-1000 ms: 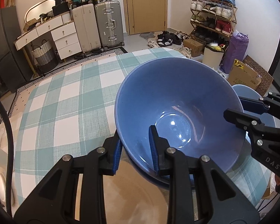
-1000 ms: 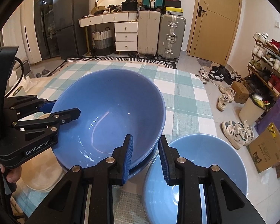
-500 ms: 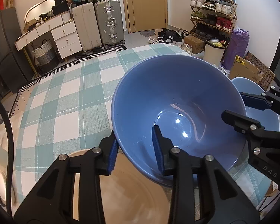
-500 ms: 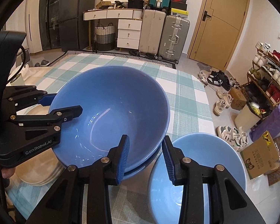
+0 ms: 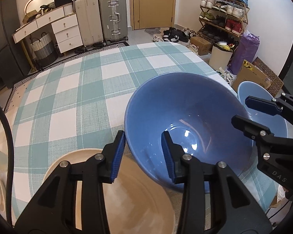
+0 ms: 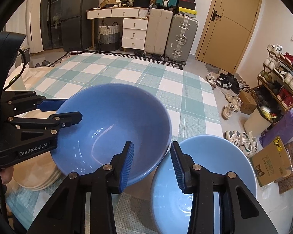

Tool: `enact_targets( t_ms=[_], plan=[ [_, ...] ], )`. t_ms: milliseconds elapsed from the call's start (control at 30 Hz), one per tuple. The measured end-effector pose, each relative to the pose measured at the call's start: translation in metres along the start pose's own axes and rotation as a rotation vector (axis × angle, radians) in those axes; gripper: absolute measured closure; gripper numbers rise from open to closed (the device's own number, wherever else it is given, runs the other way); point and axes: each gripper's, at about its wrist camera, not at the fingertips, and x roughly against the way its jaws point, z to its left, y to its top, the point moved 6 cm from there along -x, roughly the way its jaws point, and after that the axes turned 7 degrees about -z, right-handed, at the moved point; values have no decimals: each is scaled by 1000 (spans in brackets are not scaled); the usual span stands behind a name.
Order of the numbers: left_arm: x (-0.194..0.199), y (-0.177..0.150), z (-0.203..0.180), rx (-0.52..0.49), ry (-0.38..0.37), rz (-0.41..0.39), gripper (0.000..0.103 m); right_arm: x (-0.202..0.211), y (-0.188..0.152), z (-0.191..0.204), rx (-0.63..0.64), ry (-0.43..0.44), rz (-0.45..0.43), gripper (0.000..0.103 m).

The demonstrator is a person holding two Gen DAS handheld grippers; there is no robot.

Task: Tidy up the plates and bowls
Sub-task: 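Open both grippers to release the bowl and pull them back, then move both grippers to the rim of the nested bowls and close them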

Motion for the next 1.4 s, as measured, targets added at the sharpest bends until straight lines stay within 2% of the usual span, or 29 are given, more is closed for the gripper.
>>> enact_targets(
  t_ms=[33, 100, 233, 300, 333, 433, 533, 667, 767, 833, 867, 1167, 1400],
  plan=[
    [0, 1, -1, -3, 1, -2, 65, 0, 0, 0, 2, 0, -2, 60],
    [2, 1, -3, -1, 3, -1, 53, 0, 1, 0, 3, -1, -7, 56],
    [5, 2, -2, 14, -1, -5, 45, 0, 1, -3, -10, -6, -9, 53],
    [7, 2, 0, 24, 5, -5, 31, 1, 1, -5, -17, -6, -10, 49],
    [8, 2, 1, 32, 6, -3, 28, 1, 1, -6, -22, -5, -12, 44],
    [10, 3, 4, 51, -7, -5, 27, 5, 4, -9, -42, 3, -30, 28],
    [12, 4, 6, 62, -5, -12, 25, 9, 7, -12, -63, 10, -43, 17],
    [16, 5, 5, 60, -9, -14, 21, 15, 10, -18, -97, 2, -56, 6],
    [19, 5, 3, 55, -10, -16, 16, 19, 11, -25, -117, -12, -67, 4],
    [21, 5, 1, 54, -12, -16, 4, 21, 11, -30, -130, -20, -68, 4],
    [23, 5, 0, 54, -10, -25, 2, 23, 11, -32, -139, -23, -71, 3],
    [43, 7, -15, 45, -49, -44, 2, 46, 4, -60, -210, -56, -88, 3],
    [68, 14, -46, 22, -143, -66, 3, 70, -12, -89, -267, -120, -99, 3]
  ],
)
